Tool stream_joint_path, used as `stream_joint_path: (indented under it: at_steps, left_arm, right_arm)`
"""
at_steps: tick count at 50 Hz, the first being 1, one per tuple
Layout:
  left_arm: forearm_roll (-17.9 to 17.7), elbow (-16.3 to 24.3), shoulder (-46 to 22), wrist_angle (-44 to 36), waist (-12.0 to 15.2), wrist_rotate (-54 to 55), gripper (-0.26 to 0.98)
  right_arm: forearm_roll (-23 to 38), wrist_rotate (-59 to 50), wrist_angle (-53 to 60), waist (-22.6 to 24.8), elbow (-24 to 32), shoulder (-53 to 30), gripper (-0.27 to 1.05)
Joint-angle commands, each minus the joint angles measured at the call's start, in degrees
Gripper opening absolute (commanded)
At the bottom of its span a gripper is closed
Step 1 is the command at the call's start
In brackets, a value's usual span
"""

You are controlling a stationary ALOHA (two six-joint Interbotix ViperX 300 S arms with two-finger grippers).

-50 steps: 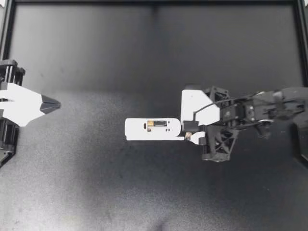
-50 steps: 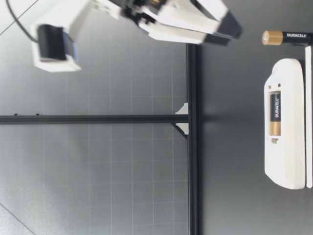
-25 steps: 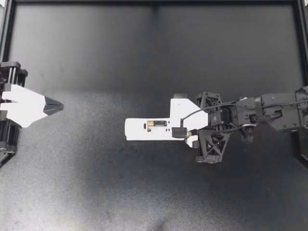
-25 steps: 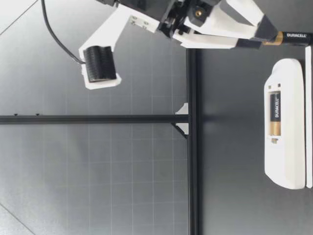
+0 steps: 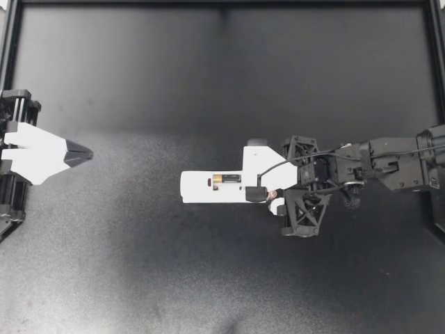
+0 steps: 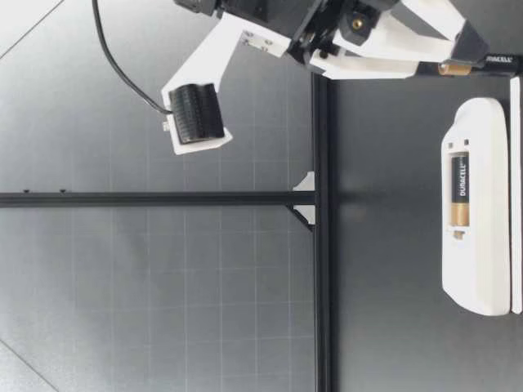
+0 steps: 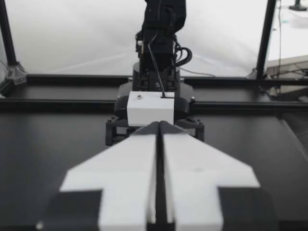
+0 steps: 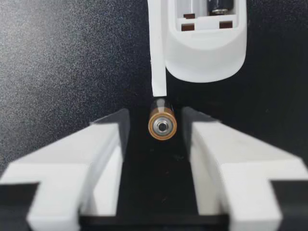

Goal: Place the battery into the slot of the remote controller.

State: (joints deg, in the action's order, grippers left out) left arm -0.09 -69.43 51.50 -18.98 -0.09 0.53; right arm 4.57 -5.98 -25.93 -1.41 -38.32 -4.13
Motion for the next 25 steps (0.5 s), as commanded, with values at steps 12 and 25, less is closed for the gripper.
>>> stream_joint_path:
  at_steps: [12, 25]
  left_arm:
    - [-0.09, 0.7, -0.35, -0.62, 0.09, 0.0, -0.15]
    - [-0.62, 0.53, -2.55, 0.44, 0.09, 0.18, -0.15]
  right_arm:
    - [0.0, 0.0, -0.44, 0.18, 1.85, 0.88, 0.14]
    - [0.0, -0.18, -1.58, 0.26, 2.02, 1.93, 0.04]
